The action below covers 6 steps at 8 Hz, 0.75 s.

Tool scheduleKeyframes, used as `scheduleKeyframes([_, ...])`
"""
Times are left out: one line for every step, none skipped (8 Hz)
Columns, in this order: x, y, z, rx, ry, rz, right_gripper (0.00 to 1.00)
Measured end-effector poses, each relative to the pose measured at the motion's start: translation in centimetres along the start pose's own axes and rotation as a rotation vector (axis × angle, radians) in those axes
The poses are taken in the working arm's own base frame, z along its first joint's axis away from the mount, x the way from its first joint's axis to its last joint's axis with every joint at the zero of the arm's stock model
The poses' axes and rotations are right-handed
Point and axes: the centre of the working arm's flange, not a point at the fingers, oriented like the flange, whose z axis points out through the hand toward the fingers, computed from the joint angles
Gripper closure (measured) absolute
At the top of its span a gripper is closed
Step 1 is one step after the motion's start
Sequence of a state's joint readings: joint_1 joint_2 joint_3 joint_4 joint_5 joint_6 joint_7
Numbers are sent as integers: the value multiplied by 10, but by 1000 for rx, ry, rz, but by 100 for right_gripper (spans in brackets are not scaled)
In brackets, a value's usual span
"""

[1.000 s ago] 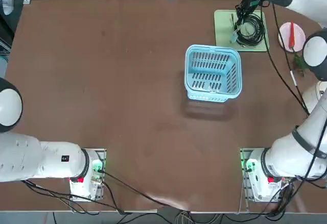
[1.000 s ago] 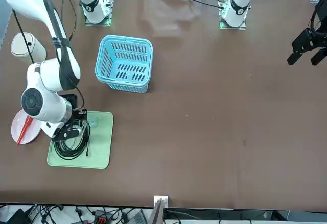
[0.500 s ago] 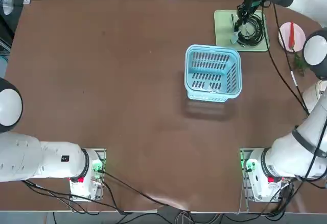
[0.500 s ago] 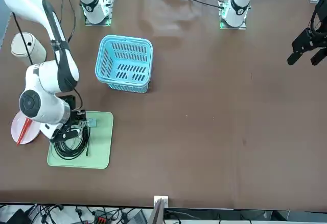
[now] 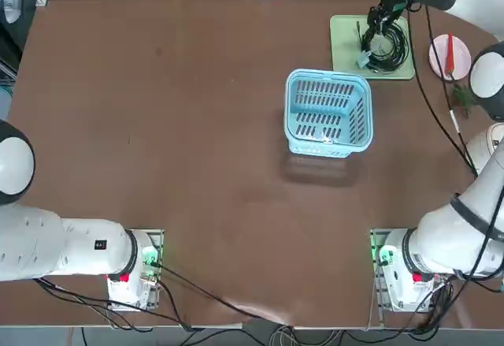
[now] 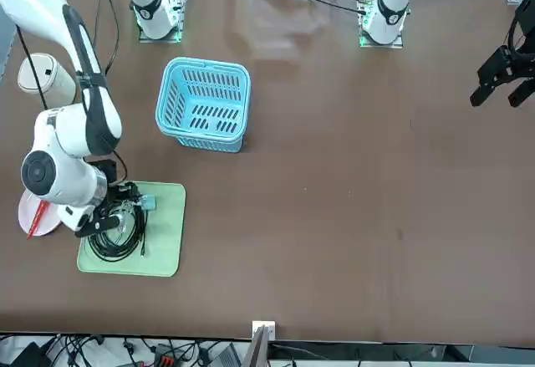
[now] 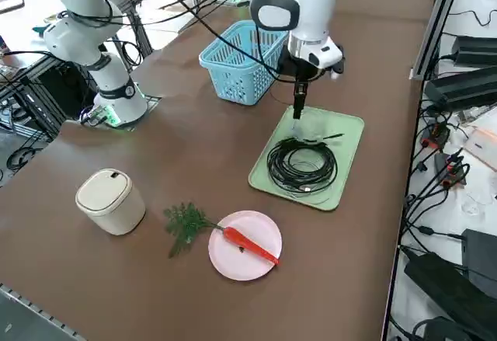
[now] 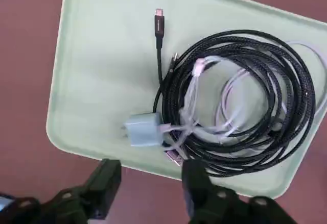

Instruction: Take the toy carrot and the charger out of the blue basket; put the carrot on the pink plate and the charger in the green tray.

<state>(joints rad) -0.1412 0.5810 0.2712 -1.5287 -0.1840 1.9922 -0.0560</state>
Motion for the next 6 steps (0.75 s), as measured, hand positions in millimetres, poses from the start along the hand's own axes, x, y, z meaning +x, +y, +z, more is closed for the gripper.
scheduleKeyframes([0, -1, -1, 0, 3, -1, 5])
scheduleKeyframes([2, -1, -4, 0, 10, -1, 0])
scheduleKeyframes([5, 0, -13, -3, 30, 1, 0])
scheduleKeyframes([9, 3, -34, -10, 69, 6, 0])
scheduleKeyframes([9, 6, -65, -23, 112, 13, 0])
scheduleKeyframes([-1, 8, -103, -39, 131, 30, 0])
